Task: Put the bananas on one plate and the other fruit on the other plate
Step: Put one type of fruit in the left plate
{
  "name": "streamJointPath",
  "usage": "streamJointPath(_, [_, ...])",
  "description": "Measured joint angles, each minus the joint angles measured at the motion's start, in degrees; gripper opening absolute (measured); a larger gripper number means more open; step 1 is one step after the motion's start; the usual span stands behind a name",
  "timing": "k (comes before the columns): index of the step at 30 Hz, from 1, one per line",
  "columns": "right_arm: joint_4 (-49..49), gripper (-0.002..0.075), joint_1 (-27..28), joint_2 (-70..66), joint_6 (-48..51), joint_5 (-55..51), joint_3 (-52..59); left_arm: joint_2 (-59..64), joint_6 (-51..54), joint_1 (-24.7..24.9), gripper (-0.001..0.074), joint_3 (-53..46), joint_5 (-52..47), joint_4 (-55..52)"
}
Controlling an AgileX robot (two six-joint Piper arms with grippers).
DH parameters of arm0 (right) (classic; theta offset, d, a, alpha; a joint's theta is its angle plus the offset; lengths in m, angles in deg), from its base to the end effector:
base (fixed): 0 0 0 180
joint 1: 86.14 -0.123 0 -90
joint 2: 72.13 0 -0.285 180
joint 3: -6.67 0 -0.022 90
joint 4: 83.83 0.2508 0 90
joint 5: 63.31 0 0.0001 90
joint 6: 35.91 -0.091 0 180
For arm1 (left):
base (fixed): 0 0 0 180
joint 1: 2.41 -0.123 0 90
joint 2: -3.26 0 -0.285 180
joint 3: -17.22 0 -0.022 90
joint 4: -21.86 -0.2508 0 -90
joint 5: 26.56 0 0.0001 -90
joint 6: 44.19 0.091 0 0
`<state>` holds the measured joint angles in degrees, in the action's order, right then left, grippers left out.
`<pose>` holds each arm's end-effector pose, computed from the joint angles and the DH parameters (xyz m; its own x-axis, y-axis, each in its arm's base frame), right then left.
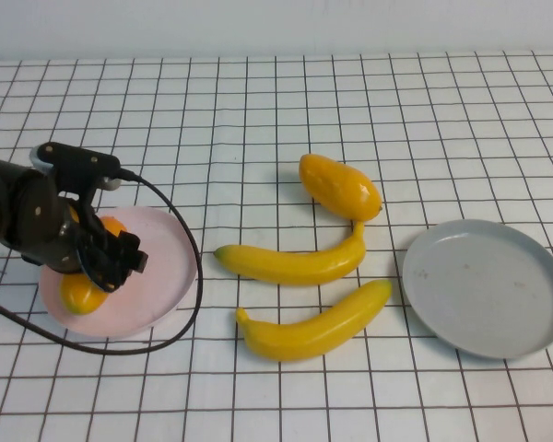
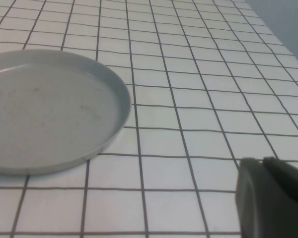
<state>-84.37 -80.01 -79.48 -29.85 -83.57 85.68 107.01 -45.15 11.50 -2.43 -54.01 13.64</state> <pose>0.0531 -0.0060 0.1712 -0.2951 -0.0833 -0.9518 0.0767 0.9909 -0.1105 0.3254 -0.0744 0.2010 -0.8175 0.3161 -0.4814 0.3007 0.9472 0.1113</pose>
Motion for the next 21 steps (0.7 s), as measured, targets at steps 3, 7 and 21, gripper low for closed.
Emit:
streamJointPath(3, [0.0,-0.0016,0.0,0.0,0.0,0.0,0.0,0.6,-3.8,0.0,0.0536,0.0,0.0,-2.3])
streamJointPath(7, [0.0,-0.0016,0.0,0.0,0.0,0.0,0.0,0.7,-6.0,0.0,0.0536,0.0,-0.3,-3.8])
streamJointPath(21, [0.0,-0.0016,0.0,0.0,0.0,0.0,0.0,0.7,-12.9,-0.1,0.0664,0.0,-5.1,-11.8])
